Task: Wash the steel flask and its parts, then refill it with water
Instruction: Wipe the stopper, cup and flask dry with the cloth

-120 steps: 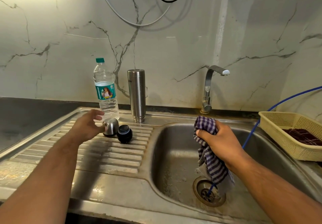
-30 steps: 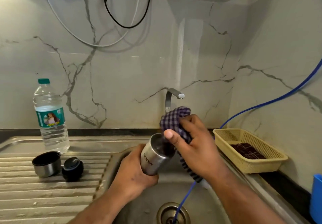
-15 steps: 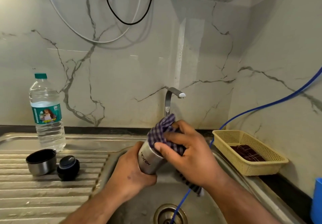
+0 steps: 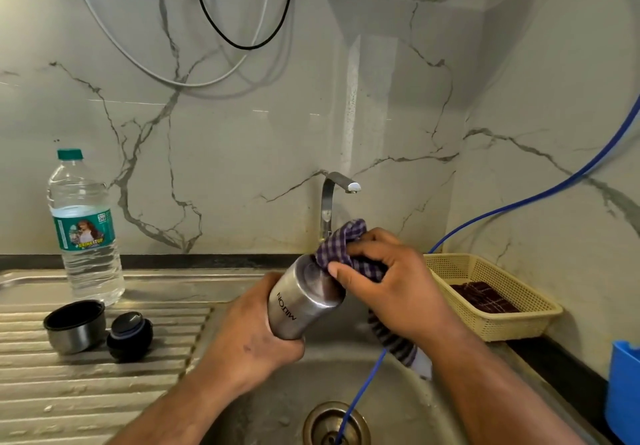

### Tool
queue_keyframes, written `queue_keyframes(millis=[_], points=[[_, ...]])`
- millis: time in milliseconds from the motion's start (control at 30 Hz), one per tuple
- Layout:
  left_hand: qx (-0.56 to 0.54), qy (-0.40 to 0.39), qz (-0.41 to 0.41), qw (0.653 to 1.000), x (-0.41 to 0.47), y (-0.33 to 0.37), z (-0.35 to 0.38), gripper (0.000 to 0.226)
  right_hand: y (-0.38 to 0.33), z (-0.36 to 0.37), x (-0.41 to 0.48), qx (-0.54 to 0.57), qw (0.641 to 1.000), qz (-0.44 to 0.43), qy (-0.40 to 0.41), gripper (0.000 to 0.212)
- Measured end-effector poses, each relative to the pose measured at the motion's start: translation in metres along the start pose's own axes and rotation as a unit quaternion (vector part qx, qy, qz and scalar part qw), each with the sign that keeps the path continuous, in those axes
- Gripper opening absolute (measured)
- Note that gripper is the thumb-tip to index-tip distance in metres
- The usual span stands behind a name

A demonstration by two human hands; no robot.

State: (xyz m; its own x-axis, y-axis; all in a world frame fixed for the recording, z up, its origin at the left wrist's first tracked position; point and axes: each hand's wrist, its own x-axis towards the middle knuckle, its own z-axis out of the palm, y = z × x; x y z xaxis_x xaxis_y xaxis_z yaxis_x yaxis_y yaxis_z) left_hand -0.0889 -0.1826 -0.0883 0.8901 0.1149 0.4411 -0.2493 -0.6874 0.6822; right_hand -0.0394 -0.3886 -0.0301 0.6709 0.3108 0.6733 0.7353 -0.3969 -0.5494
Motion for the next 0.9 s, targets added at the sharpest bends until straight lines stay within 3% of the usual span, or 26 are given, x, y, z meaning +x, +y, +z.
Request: queue_keyframes(millis=[67, 200, 300, 367, 467, 667, 833, 900], points=[[-0.001, -0.002, -0.008, 1.0, -0.002, 0.003, 0.0, 0.066, -0.004, 0.007, -0.003, -0.014, 1.0, -0.024, 0.011, 0.026], [-0.006, -0.016, -0.035, 0.999, -0.004, 0.003, -0.002, 0.066, -0.018, 0.013, -0.01, -0.032, 0.989, -0.11, -0.095, 0.025], [-0.016, -0.04, -0.052, 0.998, -0.002, 0.002, -0.004, 0.072, -0.007, 0.004, -0.005, -0.07, 0.996, -0.046, 0.036, 0.028], [-0.126, -0.063, -0.101, 0.985, -0.002, 0.01, -0.007, 0.062, -0.002, -0.003, -0.002, -0.041, 0.993, -0.002, 0.112, 0.031], [-0.352, -0.089, -0.195, 0.911, -0.008, 0.026, -0.011, 0.063, -0.007, -0.009, -0.002, 0.022, 0.99, 0.001, 0.136, 0.036], [-0.519, -0.171, -0.25, 0.799, -0.011, 0.029, -0.013, 0.091, -0.01, -0.001, -0.002, 0.023, 0.992, -0.048, 0.113, 0.024], [-0.507, -0.165, -0.227, 0.815, -0.012, 0.031, -0.003, 0.08, -0.004, 0.021, 0.002, 0.041, 0.996, -0.009, 0.077, 0.027], [-0.509, -0.118, -0.232, 0.821, -0.008, 0.026, -0.004, 0.08, -0.003, 0.028, -0.003, 0.048, 0.999, -0.019, 0.006, 0.028]])
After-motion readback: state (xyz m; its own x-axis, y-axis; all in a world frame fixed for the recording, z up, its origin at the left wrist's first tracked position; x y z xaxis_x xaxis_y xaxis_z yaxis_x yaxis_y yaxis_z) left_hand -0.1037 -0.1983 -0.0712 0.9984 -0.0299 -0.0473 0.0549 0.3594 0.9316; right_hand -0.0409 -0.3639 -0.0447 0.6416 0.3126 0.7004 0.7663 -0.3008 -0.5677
